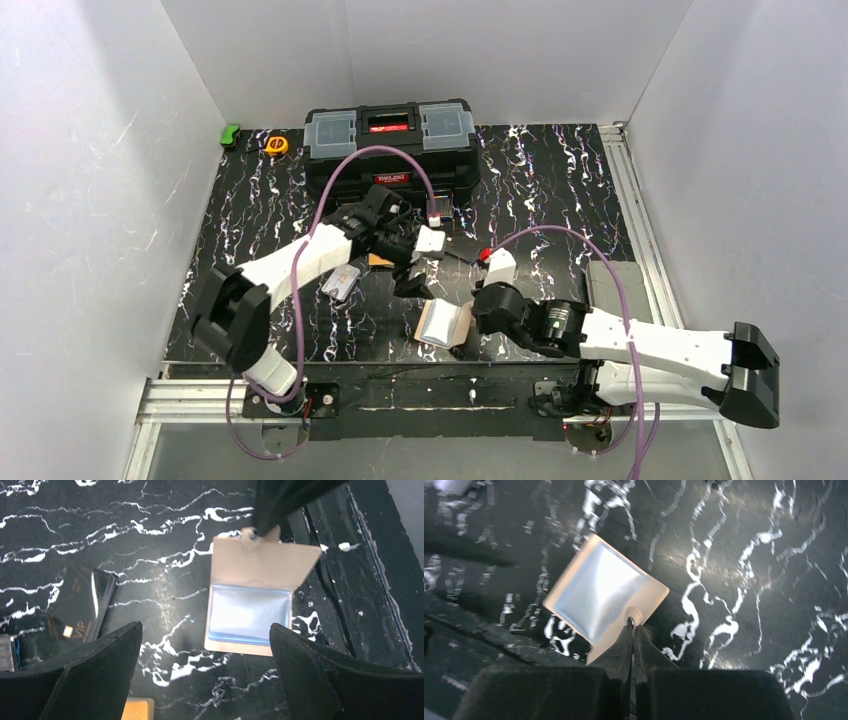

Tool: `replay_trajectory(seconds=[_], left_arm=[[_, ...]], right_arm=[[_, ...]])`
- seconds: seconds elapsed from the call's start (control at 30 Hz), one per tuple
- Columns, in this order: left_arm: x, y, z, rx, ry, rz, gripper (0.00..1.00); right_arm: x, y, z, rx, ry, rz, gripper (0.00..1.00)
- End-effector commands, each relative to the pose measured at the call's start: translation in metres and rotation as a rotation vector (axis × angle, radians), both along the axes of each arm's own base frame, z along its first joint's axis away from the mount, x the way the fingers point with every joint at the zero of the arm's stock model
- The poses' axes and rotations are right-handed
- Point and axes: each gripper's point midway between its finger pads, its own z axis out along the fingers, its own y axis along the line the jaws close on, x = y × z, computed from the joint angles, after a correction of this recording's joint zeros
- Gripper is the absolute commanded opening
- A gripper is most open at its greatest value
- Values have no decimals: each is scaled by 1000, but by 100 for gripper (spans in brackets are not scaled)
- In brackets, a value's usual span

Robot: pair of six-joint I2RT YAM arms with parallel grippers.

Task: Put the credit cards into the card holder
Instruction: Open the card holder at the center of the board.

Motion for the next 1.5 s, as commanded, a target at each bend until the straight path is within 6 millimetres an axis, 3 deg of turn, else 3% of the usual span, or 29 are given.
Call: replay_trajectory(seconds=[0.0, 0.17, 0.43, 0.6, 0.7, 0.83, 1.17, 1.33, 1.47], left_arm=[[-5, -18, 16, -60, 100, -124, 99], [-6, -24, 20, -114, 62, -206, 99], [-17, -9, 43, -158, -212, -342, 99], [-18, 12, 69, -99, -369, -291, 99], [-13, 34, 65, 1, -506, -266, 99], [-7, 45, 75, 48, -560, -201, 99], [-35, 34, 94, -112, -562, -268, 99], [-58, 29, 105, -193, -519, -323, 79], [-76, 35, 98, -171, -451, -365, 66]], right_arm=[[7, 34, 52, 137, -166, 181, 1], [-1, 48, 83, 187, -287, 366, 1], [-16, 72, 119, 172, -323, 578, 1], [-21, 82, 148, 207, -359, 643, 1], [-23, 85, 163, 231, -377, 667, 1], [-26, 89, 172, 241, -388, 695, 1], [-41, 104, 189, 271, -373, 809, 1], [-41, 106, 198, 282, -395, 821, 1], [-42, 109, 201, 279, -407, 844, 1]])
